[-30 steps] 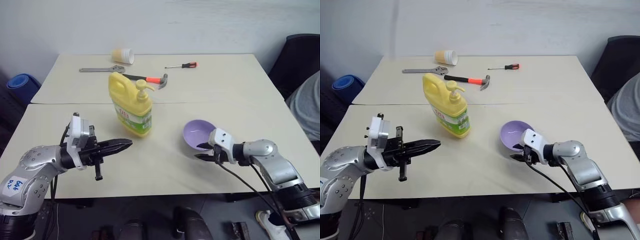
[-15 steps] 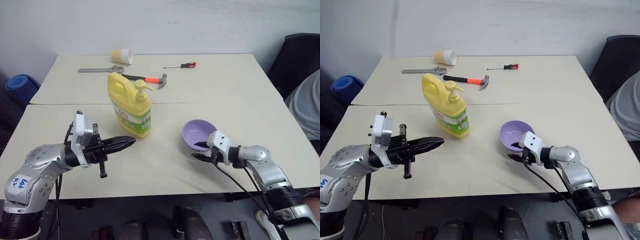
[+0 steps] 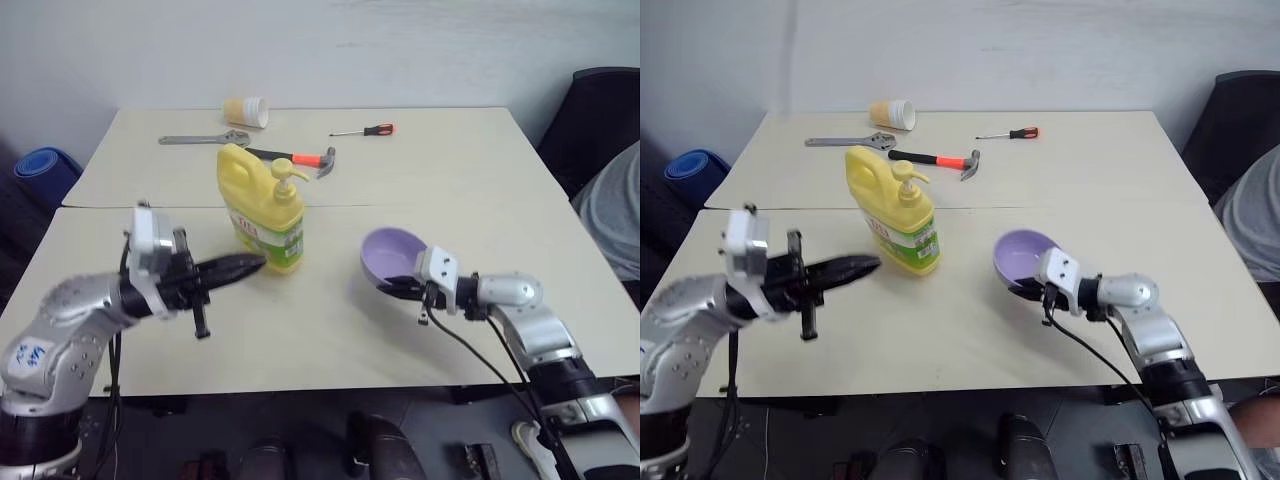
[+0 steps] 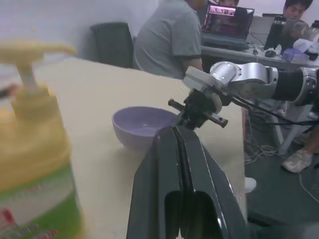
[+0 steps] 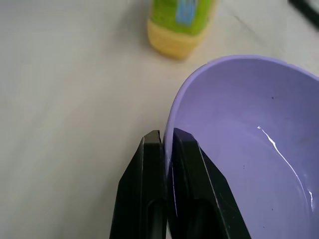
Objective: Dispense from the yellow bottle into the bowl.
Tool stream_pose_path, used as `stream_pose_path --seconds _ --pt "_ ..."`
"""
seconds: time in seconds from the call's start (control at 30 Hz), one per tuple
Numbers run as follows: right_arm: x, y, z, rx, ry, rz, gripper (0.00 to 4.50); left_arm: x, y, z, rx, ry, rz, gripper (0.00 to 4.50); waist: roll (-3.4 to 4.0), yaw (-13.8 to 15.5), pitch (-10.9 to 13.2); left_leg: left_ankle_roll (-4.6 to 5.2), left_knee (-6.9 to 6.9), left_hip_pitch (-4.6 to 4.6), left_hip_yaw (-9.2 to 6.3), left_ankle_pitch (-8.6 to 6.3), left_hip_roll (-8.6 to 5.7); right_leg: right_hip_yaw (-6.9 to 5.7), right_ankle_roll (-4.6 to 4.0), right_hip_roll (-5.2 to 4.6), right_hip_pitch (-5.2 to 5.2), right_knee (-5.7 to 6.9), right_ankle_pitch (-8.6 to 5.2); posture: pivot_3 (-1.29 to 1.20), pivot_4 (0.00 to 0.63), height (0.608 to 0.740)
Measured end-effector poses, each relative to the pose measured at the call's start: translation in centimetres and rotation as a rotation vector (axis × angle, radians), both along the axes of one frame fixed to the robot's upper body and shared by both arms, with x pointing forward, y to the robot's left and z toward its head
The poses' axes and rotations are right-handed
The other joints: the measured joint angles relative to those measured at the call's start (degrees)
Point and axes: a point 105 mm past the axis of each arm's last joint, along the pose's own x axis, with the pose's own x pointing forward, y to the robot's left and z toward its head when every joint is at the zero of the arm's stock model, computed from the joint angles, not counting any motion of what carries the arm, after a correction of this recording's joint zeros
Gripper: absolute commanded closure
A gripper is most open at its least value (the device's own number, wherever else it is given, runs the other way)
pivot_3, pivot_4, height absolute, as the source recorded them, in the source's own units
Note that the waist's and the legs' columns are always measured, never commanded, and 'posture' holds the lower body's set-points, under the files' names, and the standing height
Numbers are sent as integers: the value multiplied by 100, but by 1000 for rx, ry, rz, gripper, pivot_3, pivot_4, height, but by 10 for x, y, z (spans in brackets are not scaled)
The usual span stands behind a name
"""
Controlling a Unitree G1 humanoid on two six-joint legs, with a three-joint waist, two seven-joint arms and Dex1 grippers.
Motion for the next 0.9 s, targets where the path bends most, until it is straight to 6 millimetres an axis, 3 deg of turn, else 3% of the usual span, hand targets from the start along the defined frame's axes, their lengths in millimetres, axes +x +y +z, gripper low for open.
stream_pose_path --seconds 0.1,0.17,0.3,0.43,0.67,0.9 --pt "-6 25 49 -22 -93 110 4465 12 2 53 -43 -152 42 4500 1 -2 -1 -2 -13 3 -1 -1 -1 -7 0 3 1 -8 0 0 150 740" --pt "-9 33 56 -44 -90 139 4465 20 1 65 -60 -168 47 4500 1 -2 -2 -1 -19 1 0 -1 -3 -17 0 5 1 -15 0 0 150 740" --pt "-12 50 47 -99 11 186 4465 54 -9 59 -49 -104 74 4500 -1 23 0 5 -10 -9 6 1 -12 -62 6 6 0 -15 3 0 150 740" --pt "-15 57 53 -126 31 212 4465 73 -27 50 -28 -68 60 4500 -1 20 0 5 -8 -9 8 1 -11 -65 7 8 0 -13 3 0 150 740" --pt "-10 67 66 -116 9 209 4465 85 -46 45 -15 -68 46 4500 -1 -21 0 4 -8 -8 7 2 -7 -65 7 10 -2 -10 3 0 150 740" --pt "1 76 79 -112 -30 183 4465 102 -39 39 -3 -36 128 4500 -1 -25 0 3 -7 -7 6 2 -4 -65 7 10 -3 -8 3 0 150 740"
